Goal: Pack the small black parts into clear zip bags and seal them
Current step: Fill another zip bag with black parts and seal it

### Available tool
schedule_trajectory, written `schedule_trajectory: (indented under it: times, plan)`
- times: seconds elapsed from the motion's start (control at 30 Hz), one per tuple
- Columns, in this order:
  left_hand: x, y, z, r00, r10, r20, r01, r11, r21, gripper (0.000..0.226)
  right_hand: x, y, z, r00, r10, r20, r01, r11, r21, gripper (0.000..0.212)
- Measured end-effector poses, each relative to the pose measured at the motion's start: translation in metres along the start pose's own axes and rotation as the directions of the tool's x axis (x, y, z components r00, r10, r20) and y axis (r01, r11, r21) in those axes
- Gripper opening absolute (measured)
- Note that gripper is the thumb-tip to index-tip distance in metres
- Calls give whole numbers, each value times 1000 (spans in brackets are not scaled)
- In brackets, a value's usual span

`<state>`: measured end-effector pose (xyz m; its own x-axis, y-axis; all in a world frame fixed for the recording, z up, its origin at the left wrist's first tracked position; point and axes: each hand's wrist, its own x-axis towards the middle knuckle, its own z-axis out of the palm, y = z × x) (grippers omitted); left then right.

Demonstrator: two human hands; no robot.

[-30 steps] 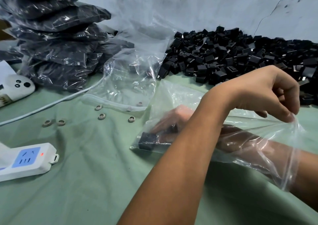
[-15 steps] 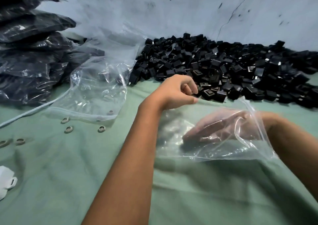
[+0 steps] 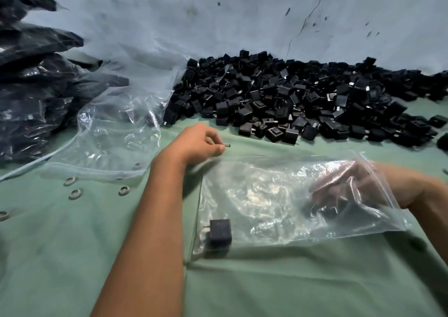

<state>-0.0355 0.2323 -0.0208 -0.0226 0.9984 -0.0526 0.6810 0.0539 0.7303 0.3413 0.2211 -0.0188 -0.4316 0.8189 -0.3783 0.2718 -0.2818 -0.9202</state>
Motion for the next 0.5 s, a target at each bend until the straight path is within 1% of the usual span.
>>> schedule_trajectory:
  times: [0.03,0.13,0.2,0.23,0.27,0.3,0.33,0.37,0.4,0.43,0.5]
  plan:
    - [-3,0,-6,999,-9,46,7,1000,24,11,-3,0,-3,1000,8,-1,-8,1000,10,28]
    - [-11,1,-21,983,-83,165,64,991,115,7,1,2,0,1000,2,3,-2,996,-87,34]
    - [-13,1,-27,977,-126,172,91,976,197,12,6,4,1,1000,6,19,-5,999,-54,39]
    - [-14,1,-29,979,-134,154,100,972,211,14,6,3,3,999,8,34,-7,1000,-12,39]
    - [-15,1,-31,982,-140,129,112,972,204,16,6,-1,7,997,-14,81,16,1000,-18,37]
    - [-16,0,-32,984,-147,101,127,975,185,17,5,-7,11,978,-56,200,77,992,-97,34]
    - [-16,-1,-34,985,-157,71,144,976,162,18,5,-14,18,941,-103,324,177,961,-210,31]
    - [-16,-3,-35,984,-173,38,166,976,144,18,7,-18,22,893,-130,431,269,922,-279,29]
    - [-16,-6,-36,982,-191,-3,190,973,128,19,10,-19,25,869,-146,474,317,898,-306,29]
    - [-16,-8,-37,977,-208,-50,213,971,113,21,12,-19,26,868,-164,469,329,896,-297,28]
    - [-14,-12,-37,960,-237,-147,251,964,89,25,14,-15,24,904,-187,385,302,916,-263,25]
